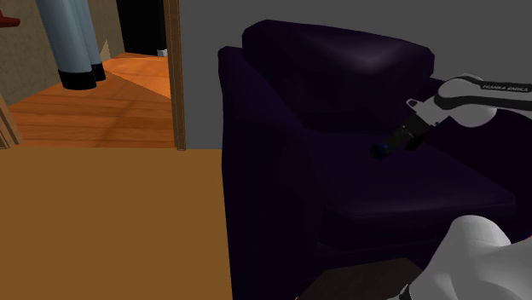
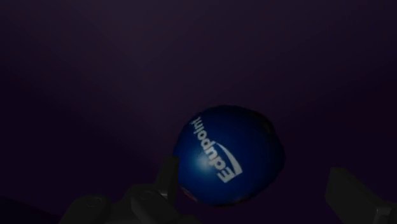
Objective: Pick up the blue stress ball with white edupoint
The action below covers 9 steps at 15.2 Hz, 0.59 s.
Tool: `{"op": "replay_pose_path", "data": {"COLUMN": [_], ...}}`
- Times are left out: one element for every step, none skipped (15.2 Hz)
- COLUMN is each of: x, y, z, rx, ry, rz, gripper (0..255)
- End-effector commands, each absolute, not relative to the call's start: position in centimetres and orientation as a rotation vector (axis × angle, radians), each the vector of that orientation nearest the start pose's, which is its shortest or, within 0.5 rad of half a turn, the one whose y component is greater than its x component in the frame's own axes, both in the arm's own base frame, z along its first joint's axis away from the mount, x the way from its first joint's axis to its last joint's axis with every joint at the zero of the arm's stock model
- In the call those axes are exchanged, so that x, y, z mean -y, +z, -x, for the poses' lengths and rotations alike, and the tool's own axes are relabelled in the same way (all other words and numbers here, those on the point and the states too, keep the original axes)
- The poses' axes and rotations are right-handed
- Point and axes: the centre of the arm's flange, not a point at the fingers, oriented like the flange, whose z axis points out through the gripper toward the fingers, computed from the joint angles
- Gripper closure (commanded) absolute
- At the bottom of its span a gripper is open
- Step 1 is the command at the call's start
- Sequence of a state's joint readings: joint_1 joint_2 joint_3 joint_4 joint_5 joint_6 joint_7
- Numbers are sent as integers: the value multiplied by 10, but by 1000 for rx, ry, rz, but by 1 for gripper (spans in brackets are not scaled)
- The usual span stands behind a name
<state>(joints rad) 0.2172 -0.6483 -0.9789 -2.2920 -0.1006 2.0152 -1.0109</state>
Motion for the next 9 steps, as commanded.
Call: {"op": "replay_pose_path", "data": {"x": [342, 342, 342, 342, 342, 345, 346, 349, 346], "y": [471, 465, 457, 457, 457, 457, 455, 457, 455], "z": [-293, -293, -293, -293, -293, -292, -293, -291, -294], "rx": [534, 534, 534, 534, 534, 534, 534, 534, 533], "ry": [-545, -545, -545, -545, -545, -545, -545, -545, -545], "rz": [2814, 2814, 2814, 2814, 2814, 2814, 2814, 2814, 2815], "gripper": [0, 0, 0, 0, 0, 255, 255, 255, 255]}}
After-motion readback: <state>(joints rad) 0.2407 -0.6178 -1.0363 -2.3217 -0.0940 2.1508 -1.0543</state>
